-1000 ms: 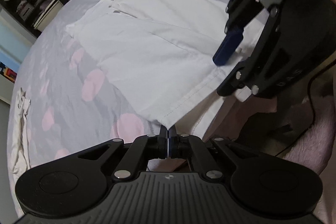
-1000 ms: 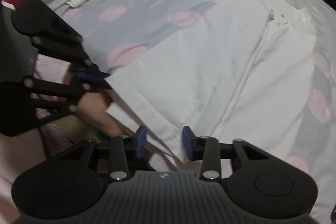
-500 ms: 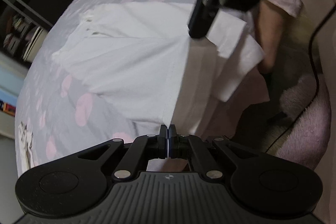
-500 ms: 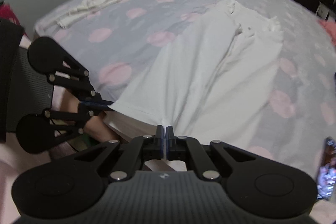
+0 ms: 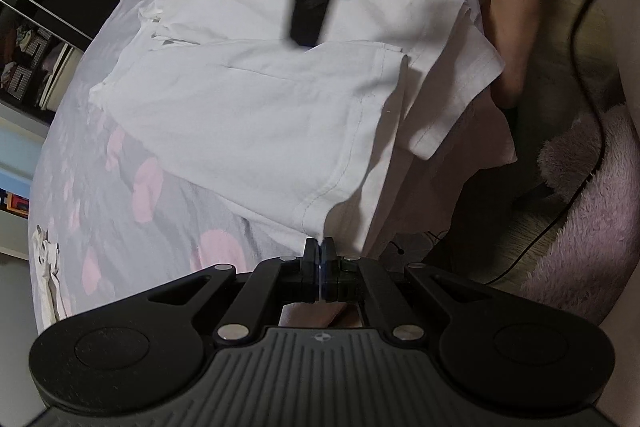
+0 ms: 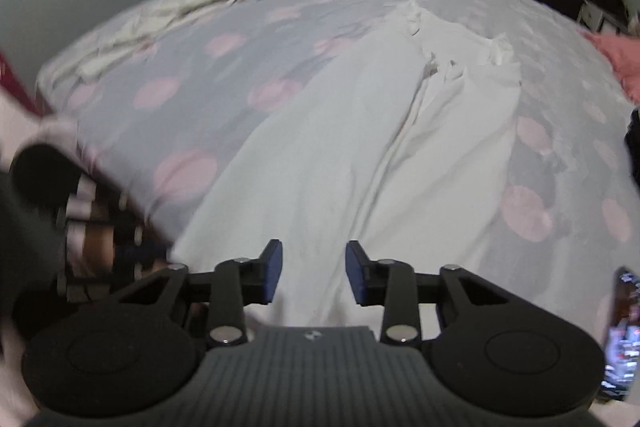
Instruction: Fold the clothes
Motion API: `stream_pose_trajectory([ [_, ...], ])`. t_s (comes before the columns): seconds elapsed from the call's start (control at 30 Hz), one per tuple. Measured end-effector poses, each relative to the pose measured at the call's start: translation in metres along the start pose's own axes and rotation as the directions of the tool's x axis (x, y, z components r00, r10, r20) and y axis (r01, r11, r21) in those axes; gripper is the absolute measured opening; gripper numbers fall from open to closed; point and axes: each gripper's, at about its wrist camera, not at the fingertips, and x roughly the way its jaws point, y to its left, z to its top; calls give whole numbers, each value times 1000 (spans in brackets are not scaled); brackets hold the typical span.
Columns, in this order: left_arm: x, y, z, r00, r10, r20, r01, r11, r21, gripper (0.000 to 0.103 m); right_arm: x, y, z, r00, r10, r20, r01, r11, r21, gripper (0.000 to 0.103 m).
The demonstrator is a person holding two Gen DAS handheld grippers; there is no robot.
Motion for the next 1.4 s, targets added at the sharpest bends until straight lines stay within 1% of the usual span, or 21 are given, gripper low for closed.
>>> stream_pose_trajectory([
  [0.03,-1,0,0,1000,2,1,-2,1000,-2,0,6,-2,1,1000,12,-5,-12,1000,21,38],
  [0.17,-3,1,-3,1000,7,1,-7,1000,-14,0,21,-11,-4,999,-7,-46,11,996,92,38],
  [0.27,-9,4,-5,1000,13,-11,-13,1000,-23,2,21,-27,-13,998,5,-69,8,984,177,45],
  [0.33,-14,5,-5,1000,9,-18,-10,1000,-26,9,24,-39,-19,995,40,-88,-16,966,258,46],
  [0.4,-19,5,-4,1000,20,-10,-20,999,-29,26,32,-49,-25,986,129,-104,-83,928,364,46],
  [0.43,-21,4,-3,1000,28,1,-28,999,-21,31,36,-52,-28,980,167,-109,-109,907,407,46],
  [0.5,-25,1,-2,999,44,28,-43,999,-6,47,39,-54,-32,975,196,-108,-128,884,449,45],
  [0.53,-27,-1,-1,998,50,41,-50,999,1,48,39,-54,-33,973,205,-106,-135,878,458,38],
  [0.57,-25,-3,0,998,43,46,-43,999,6,49,39,-54,-33,970,220,-104,-148,873,464,28],
  [0.6,-22,-6,1,998,38,44,-38,999,15,49,39,-54,-33,966,240,-100,-165,864,476,12],
  [0.67,-16,-12,4,999,29,40,-31,999,33,49,37,-54,-33,960,267,-84,-190,844,502,9],
  [0.77,-3,-29,7,995,88,40,-91,990,104,49,31,-57,-30,947,318,-42,-242,795,557,7],
  [0.83,6,-44,8,985,161,58,-169,970,173,49,28,-61,-28,936,351,-12,-275,754,596,7],
  [0.9,14,-58,8,972,219,85,-233,942,239,49,26,-64,-26,928,372,9,-295,721,627,7],
  [0.97,21,-69,8,962,256,98,-274,918,288,49,24,-66,-24,920,391,31,-316,691,650,7],
  [1.03,27,-72,8,953,288,97,-304,903,303,49,21,-69,-22,909,413,51,-339,663,668,7],
  [1.13,24,-63,9,947,310,88,-322,914,248,49,18,-69,-19,900,428,78,-364,642,675,7],
  [1.23,17,-51,13,934,348,77,-356,920,162,47,15,-71,-18,892,442,99,-383,621,684,7],
  [1.33,10,-35,15,935,354,31,-355,933,65,33,13,-74,-21,890,446,96,-382,613,692,7],
  [1.37,9,-31,16,941,339,13,-339,940,41,26,14,-74,-22,891,446,91,-378,614,693,7],
  [1.4,9,-30,16,942,335,-4,-335,941,41,22,16,-73,-23,891,447,84,-374,615,694,7],
])
